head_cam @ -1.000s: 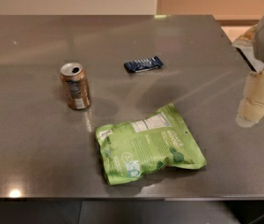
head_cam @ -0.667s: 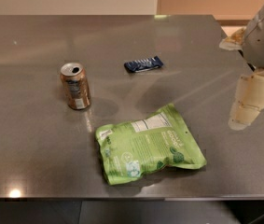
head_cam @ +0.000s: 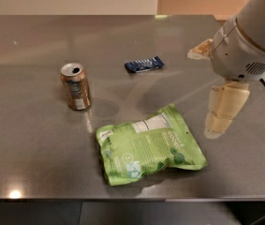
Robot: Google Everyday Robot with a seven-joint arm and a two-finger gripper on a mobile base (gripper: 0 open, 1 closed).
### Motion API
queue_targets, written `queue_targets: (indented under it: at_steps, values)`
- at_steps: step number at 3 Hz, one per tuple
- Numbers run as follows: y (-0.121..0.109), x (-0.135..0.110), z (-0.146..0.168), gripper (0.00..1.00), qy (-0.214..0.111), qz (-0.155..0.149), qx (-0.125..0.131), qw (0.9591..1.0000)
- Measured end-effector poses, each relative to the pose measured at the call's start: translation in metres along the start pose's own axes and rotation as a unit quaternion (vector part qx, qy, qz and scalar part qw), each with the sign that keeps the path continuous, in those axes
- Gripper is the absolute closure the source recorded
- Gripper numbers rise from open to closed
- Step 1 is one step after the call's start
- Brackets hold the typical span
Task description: Pick green rice chip bag
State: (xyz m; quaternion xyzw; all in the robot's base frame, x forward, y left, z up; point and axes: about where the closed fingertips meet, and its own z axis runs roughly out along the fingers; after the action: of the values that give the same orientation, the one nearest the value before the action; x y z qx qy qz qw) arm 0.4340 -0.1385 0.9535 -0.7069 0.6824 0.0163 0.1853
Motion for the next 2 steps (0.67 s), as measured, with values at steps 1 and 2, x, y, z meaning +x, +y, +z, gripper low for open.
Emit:
queue_targets:
  at_steps: [1, 2]
  values:
    - [0.008, -0.016, 0.018, 0.00, -0.014, -0.020, -0.020, 0.9995]
    - [0.019, -0.029, 0.038, 0.00, -0.025, -0.042, -0.030, 0.9984]
